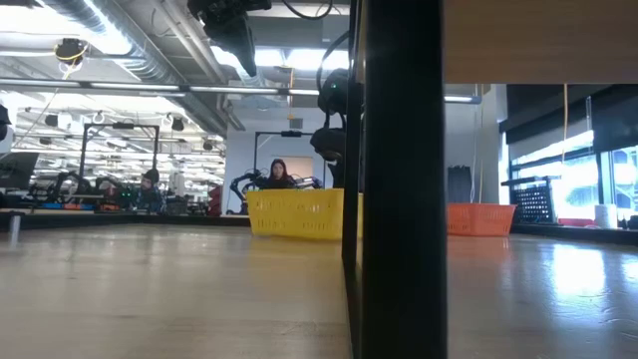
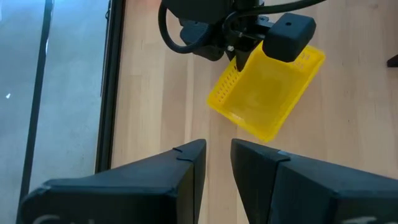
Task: Stack baskets on shelf by color
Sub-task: Stack the yellow bin on top of the yellow bin
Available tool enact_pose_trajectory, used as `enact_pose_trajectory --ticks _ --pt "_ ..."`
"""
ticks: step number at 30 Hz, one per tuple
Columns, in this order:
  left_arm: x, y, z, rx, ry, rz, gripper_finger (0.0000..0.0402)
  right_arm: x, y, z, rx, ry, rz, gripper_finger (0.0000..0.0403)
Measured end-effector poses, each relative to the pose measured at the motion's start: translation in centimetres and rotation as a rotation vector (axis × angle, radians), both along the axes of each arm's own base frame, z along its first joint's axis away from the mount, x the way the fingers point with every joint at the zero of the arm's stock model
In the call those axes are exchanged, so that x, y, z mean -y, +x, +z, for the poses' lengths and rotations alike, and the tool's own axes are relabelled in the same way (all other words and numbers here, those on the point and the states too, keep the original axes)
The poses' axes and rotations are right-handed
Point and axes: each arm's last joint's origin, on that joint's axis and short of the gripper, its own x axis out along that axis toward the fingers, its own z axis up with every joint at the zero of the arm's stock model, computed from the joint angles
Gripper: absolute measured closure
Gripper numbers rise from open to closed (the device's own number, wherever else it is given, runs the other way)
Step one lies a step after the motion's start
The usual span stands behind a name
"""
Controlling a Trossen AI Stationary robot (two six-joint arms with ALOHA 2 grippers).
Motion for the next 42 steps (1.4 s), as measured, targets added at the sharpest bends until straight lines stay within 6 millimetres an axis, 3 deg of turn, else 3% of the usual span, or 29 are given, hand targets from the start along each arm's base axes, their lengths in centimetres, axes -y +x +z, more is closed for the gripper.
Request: enact_pose_trajectory --ticks 9,13,22,28,38,42 --pt "0.0 0.0 0.0 0.000 0.000 0.001 0.0334 -0.1 0.0 0.1 -0.001 0.013 0.028 0.0400" --pt "0.0 0.0 0.0 0.000 -0.001 0.001 0.0334 -0.1 0.2 1.1 0.001 0.014 0.055 0.0401" --pt "0.0 0.0 0.0 0.009 -0.030 0.037 0.0334 -0.4 0.5 7.8 -0.076 -0.077 0.206 0.0402" --pt "0.6 -0.2 0.2 0.033 -0.078 0.037 0.0334 -2.1 0.7 12.4 -0.121 -0.165 0.339 0.0403" --pt "4.6 -1.8 2.3 0.122 -0.136 -0.118 0.0334 -4.9 0.2 17.4 -0.188 -0.320 0.409 0.0403" --pt "6.4 -3.3 3.6 0.176 -0.175 -0.129 0.0334 -5.9 -0.2 19.5 -0.207 -0.412 0.399 0.0403"
